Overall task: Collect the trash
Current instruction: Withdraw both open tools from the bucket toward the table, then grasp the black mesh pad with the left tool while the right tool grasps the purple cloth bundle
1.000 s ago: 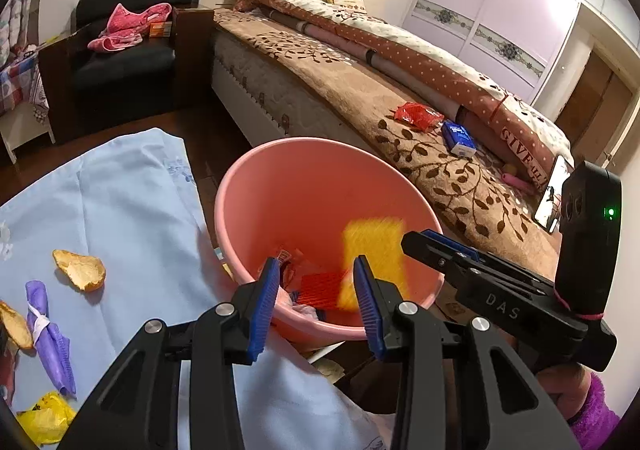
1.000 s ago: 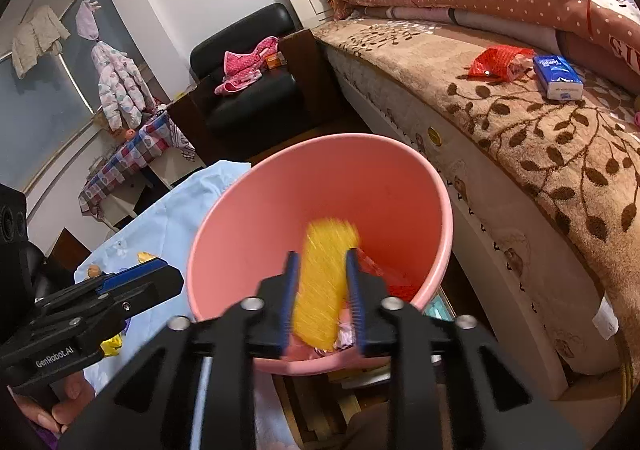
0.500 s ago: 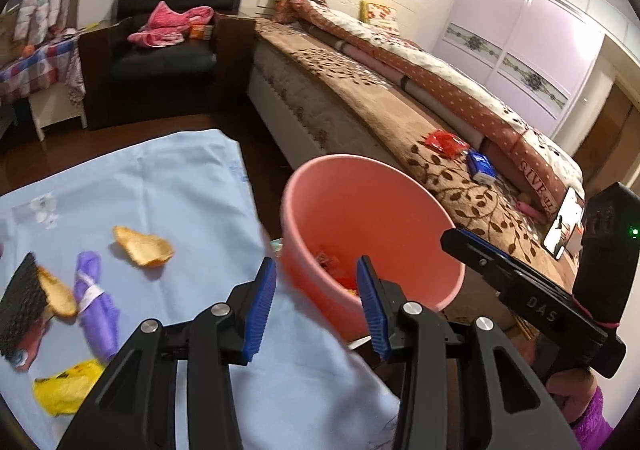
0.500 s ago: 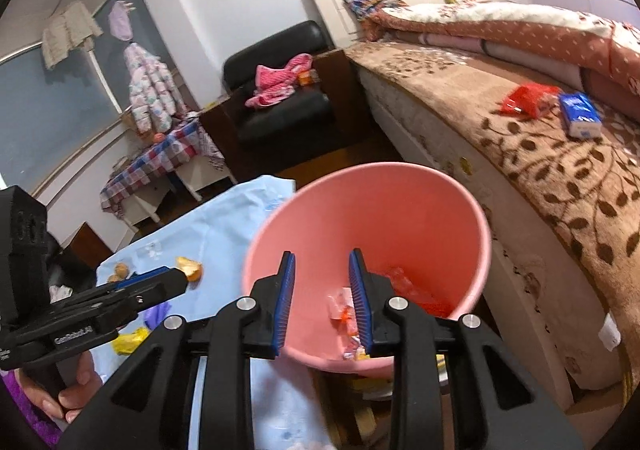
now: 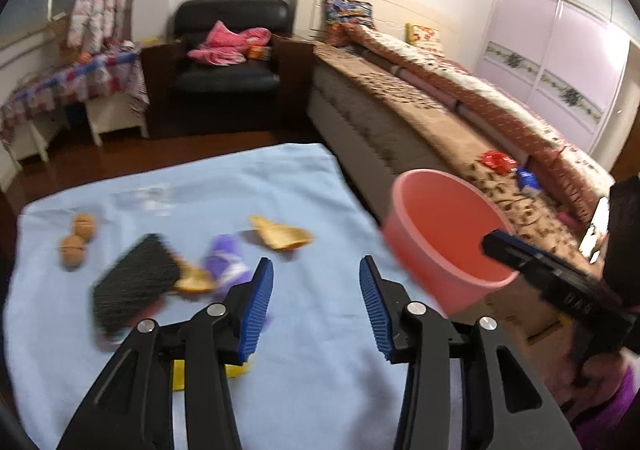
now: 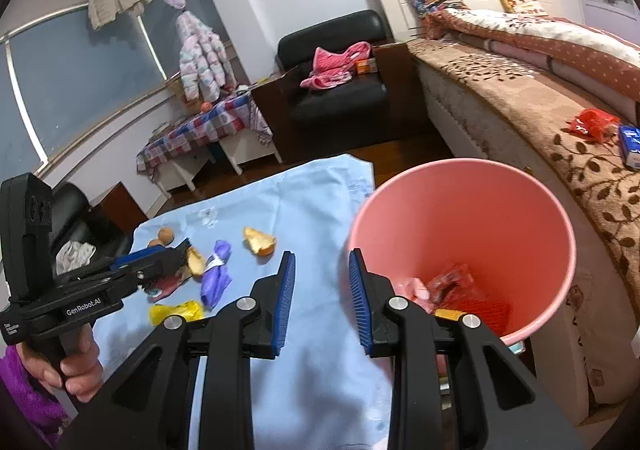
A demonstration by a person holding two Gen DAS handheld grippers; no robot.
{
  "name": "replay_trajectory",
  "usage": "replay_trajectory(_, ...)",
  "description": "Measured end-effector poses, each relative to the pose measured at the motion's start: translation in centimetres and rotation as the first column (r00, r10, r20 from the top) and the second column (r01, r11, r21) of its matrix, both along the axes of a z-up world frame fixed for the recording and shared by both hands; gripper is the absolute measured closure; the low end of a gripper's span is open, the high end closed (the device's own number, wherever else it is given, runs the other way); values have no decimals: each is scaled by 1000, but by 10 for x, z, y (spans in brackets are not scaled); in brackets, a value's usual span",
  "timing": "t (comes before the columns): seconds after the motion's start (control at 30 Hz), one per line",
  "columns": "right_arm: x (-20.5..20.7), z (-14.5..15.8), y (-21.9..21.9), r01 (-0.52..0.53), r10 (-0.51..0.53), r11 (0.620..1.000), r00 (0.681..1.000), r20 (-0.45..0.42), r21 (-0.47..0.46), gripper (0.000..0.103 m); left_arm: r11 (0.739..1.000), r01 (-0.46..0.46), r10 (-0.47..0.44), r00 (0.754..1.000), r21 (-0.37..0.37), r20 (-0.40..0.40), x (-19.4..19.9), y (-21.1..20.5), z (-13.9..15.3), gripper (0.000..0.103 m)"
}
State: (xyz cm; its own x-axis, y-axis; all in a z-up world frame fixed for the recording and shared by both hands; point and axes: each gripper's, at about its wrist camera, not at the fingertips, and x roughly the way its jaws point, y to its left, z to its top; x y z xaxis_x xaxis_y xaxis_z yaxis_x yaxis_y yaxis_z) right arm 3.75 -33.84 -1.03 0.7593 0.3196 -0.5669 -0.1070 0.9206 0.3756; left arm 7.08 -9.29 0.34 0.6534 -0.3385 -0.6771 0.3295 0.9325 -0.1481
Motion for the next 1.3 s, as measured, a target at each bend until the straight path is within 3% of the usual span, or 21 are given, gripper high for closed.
replay_trajectory(0.27,8,-6,34,-65,64,998,997,-40,-4,75,991,-106,105,994,84,16,-11,71,-12,55)
replay_trajectory(0.4,13,-10,52,-105,105,994,992,-64,8,75,986,-116,114,993,123,17,-9,93,-18,55)
replay_trajectory(0.73,28,-17,92,-196,201,979,970,-136,47,75,975,-51,50,999,217,13,19,96,-42,55)
replay_trajectory(0.9,38,-22,115,-240,244,970,955,-170,47,75,973,-50,54,998,224,-14,31,105,-58,55)
replay_trajectory(1.27,62,-29,153,-295,294,955,931,-217,28,74,992,-63,65,998,109,-21,34,127,-60,92)
replay_trajectory(1.3,63,-29,155,-296,294,955,930,-218,26,68,993,-72,74,997,91,-17,33,130,-57,92)
